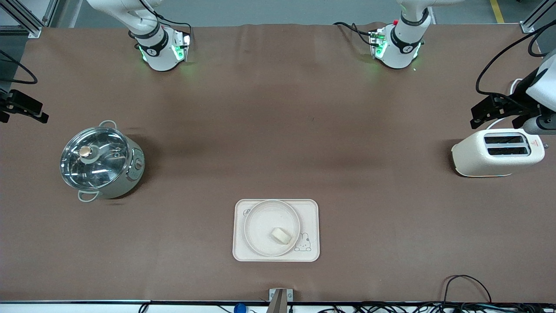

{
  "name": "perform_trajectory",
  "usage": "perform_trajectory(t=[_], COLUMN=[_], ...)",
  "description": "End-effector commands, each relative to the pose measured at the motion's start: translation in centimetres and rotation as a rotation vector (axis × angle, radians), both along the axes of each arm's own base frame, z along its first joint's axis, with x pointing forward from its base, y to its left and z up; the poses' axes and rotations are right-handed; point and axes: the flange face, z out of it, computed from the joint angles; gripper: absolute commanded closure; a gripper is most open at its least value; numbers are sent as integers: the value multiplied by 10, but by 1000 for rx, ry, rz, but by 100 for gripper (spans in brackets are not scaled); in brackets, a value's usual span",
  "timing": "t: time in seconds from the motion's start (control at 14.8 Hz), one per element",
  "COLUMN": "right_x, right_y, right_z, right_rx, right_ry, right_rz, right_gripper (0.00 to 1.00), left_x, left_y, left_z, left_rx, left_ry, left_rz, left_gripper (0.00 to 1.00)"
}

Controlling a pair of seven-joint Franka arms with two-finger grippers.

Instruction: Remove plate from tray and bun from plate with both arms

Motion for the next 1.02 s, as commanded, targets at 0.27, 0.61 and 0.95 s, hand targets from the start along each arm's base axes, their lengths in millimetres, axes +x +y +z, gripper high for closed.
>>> perform_trajectory(t=[0.27, 0.61, 0.95], right_x=[-1, -1, 1], right_y=[1, 2, 3], right_z=[-1, -2, -7], right_rx=[5, 5, 9], right_ry=[-5, -3, 1], right_rz=[0, 1, 3], right_gripper=[0, 0, 0], left_x=[0, 1, -12], left_y=[0, 1, 2], left_z=[2, 5, 11], left_rx=[21, 22, 22], left_ry=[5, -1, 18], left_rz=[1, 8, 4], left_gripper=[0, 0, 0])
